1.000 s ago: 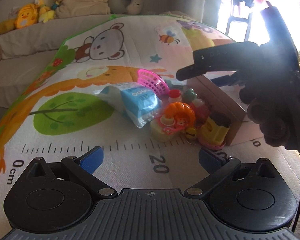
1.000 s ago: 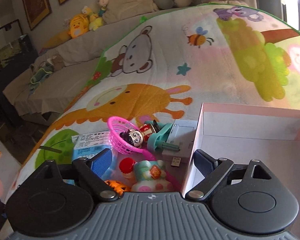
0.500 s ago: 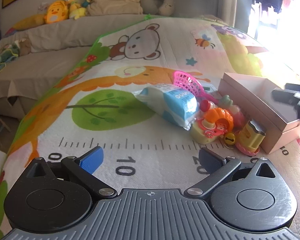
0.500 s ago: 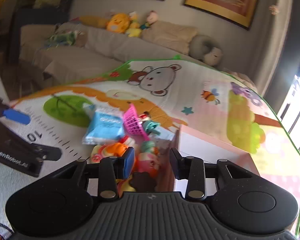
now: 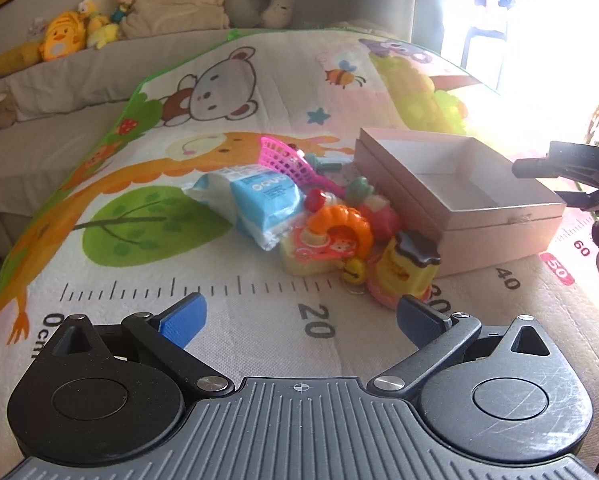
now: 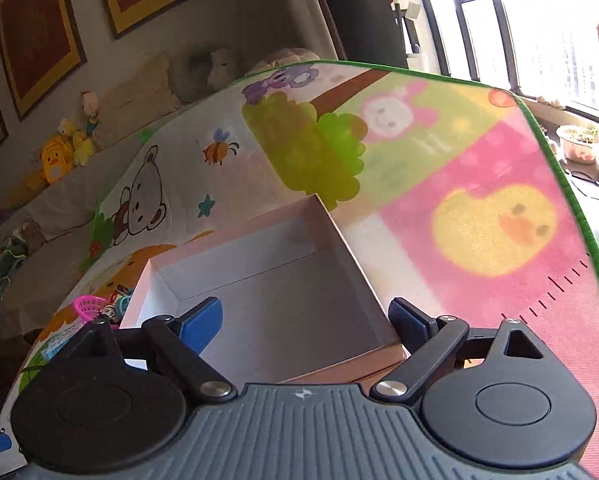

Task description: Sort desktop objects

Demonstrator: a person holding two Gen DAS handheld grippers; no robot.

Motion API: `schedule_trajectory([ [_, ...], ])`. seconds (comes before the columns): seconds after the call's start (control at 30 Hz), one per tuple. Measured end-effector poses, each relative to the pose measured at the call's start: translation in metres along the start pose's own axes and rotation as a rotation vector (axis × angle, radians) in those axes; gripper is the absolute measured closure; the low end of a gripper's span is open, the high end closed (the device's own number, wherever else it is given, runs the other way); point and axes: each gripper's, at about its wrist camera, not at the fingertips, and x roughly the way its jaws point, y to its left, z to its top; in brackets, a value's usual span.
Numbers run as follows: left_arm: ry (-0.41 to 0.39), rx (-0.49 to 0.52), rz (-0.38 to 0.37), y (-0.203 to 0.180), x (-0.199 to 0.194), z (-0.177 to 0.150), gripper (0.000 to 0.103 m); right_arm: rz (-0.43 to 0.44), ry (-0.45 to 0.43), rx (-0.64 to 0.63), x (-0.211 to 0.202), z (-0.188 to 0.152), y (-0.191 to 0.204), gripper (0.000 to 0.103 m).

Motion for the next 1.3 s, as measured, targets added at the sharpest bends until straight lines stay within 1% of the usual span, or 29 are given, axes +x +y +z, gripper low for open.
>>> schedule_trajectory([
  [0.03,-0.005,0.007,-0.012,-0.001,0.000,0.000,0.000,0.023,0.007,-0.027,-0.003,-0.003,0.006,0.011],
  [0.07,-0.012,0.019,-0.029,-0.004,0.000,0.001,0.000,0.027,0.001,-0.053,-0.006,-0.005,0.011,0.011],
  [0.17,-0.031,0.107,-0.126,-0.021,0.005,0.004,0.000,0.005,-0.056,-0.165,-0.030,-0.011,0.026,0.011],
  [0.23,-0.031,0.179,-0.195,-0.039,0.014,0.006,0.000,0.008,-0.063,-0.200,-0.045,-0.015,0.030,0.011],
  [0.27,-0.023,0.207,-0.219,-0.046,0.019,0.006,0.000,0.014,-0.059,-0.207,-0.049,-0.017,0.030,0.011],
  [0.3,-0.004,0.233,-0.226,-0.056,0.026,0.005,0.000,0.019,-0.054,-0.211,-0.056,-0.020,0.030,0.011],
  [0.33,0.011,0.242,-0.230,-0.064,0.031,0.005,0.000,0.019,-0.049,-0.213,-0.060,-0.022,0.029,0.011],
  [0.37,0.024,0.245,-0.258,-0.069,0.034,0.004,0.000,0.020,-0.044,-0.213,-0.065,-0.026,0.028,0.011],
  [0.4,0.036,0.242,-0.301,-0.073,0.036,0.001,0.000,0.021,-0.039,-0.211,-0.069,-0.029,0.026,0.011],
  [0.47,0.067,0.229,-0.431,-0.075,0.032,-0.003,0.000,0.019,-0.033,-0.204,-0.075,-0.033,0.022,0.011],
  [0.5,0.062,0.221,-0.484,-0.073,0.028,-0.004,0.000,0.014,-0.033,-0.200,-0.077,-0.035,0.020,0.011],
  [0.53,0.033,0.215,-0.492,-0.069,0.022,-0.004,0.000,0.008,-0.032,-0.194,-0.078,-0.036,0.018,0.011],
  [0.57,-0.005,0.211,-0.462,-0.065,0.018,-0.002,0.000,0.005,-0.029,-0.187,-0.079,-0.037,0.016,0.011],
  [0.6,-0.036,0.208,-0.399,-0.061,0.017,0.000,0.000,0.002,-0.025,-0.180,-0.078,-0.039,0.014,0.011],
  [0.63,-0.053,0.199,-0.291,-0.056,0.019,0.006,0.000,-0.001,-0.021,-0.176,-0.077,-0.040,0.013,0.011],
  [0.7,-0.040,0.149,-0.126,-0.043,0.032,0.016,0.000,-0.003,-0.013,-0.181,-0.075,-0.045,0.015,0.011],
  [0.73,-0.018,0.120,-0.078,-0.035,0.041,0.022,0.000,0.001,-0.008,-0.190,-0.073,-0.050,0.018,0.011],
  [0.77,-0.003,0.099,-0.054,-0.030,0.047,0.025,0.000,0.008,-0.003,-0.199,-0.071,-0.054,0.022,0.011],
  [0.8,0.005,0.086,-0.041,-0.024,0.054,0.028,0.003,0.016,0.004,-0.206,-0.069,-0.057,0.026,0.011],
  [0.83,0.005,0.096,-0.025,-0.021,0.060,0.032,0.007,0.025,0.012,-0.213,-0.066,-0.061,0.030,0.011],
  [0.87,0.006,0.115,-0.011,-0.022,0.064,0.033,0.021,0.033,0.019,-0.219,-0.064,-0.065,0.034,0.011],
  [0.9,0.006,0.142,0.003,-0.023,0.069,0.035,0.026,0.041,0.027,-0.227,-0.063,-0.069,0.037,0.011],
  [1.0,0.002,0.199,0.013,-0.030,0.080,0.038,0.026,0.049,0.044,-0.263,-0.061,-0.080,0.046,0.011],
  [1.03,0.003,0.218,0.009,-0.032,0.083,0.039,0.027,0.048,0.047,-0.276,-0.062,-0.082,0.048,0.011],
  [1.07,0.003,0.231,0.008,-0.033,0.084,0.039,0.040,0.045,0.050,-0.286,-0.063,-0.085,0.049,0.011],
  [1.13,0.001,0.229,0.010,-0.032,0.081,0.036,0.040,0.039,0.053,-0.296,-0.065,-0.088,0.051,0.011],
  [1.2,-0.023,0.217,-0.008,-0.030,0.068,0.033,0.040,0.032,0.050,-0.299,-0.067,-0.088,0.051,0.011],
  [1.27,-0.045,0.207,-0.049,-0.030,0.046,0.028,0.040,0.025,0.046,-0.306,-0.069,-0.087,0.052,0.011],
  [1.3,-0.053,0.203,-0.085,-0.030,0.034,0.024,0.040,0.023,0.049,-0.311,-0.068,-0.086,0.052,0.011],
])
